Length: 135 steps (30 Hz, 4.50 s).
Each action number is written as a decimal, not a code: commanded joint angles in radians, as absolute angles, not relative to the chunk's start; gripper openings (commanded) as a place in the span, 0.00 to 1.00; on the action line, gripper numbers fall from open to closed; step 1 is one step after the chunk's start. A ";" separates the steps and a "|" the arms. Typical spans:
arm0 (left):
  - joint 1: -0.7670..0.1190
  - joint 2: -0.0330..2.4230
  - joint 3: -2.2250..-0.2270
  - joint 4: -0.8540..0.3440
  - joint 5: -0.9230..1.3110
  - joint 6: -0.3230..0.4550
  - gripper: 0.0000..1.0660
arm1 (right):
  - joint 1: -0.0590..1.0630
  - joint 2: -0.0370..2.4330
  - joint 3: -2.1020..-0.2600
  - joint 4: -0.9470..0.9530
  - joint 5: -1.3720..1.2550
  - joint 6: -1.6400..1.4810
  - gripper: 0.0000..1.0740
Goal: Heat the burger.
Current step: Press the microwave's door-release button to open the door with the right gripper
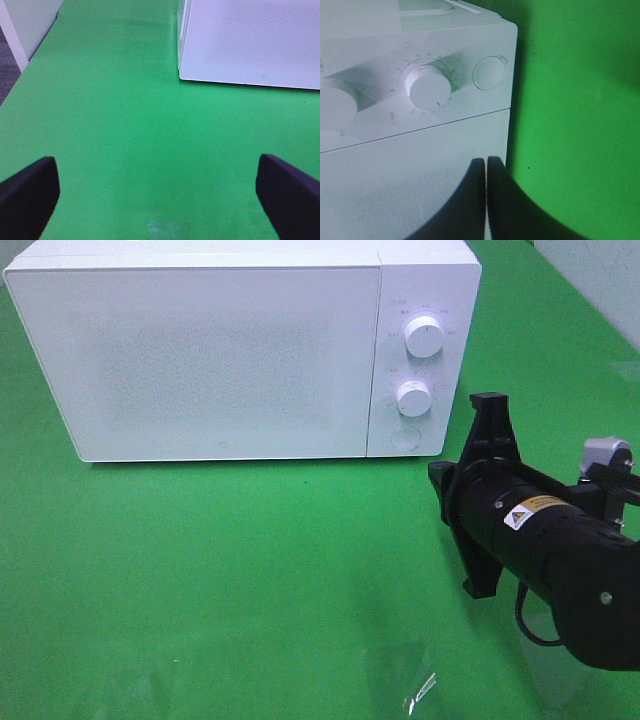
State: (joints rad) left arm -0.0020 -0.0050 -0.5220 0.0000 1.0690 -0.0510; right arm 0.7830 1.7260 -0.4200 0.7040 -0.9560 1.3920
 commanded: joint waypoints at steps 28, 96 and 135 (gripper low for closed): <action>0.001 -0.021 -0.519 0.000 1.071 -0.047 0.94 | 0.582 1.994 -0.749 0.611 -0.822 1.385 0.00; 0.001 -0.021 -0.519 0.000 1.071 -0.047 0.94 | 0.524 2.180 -1.104 0.706 -1.098 1.299 0.00; 0.001 -0.021 -0.519 0.000 1.071 -0.047 0.94 | 0.528 2.107 -1.000 0.582 -0.955 1.303 0.00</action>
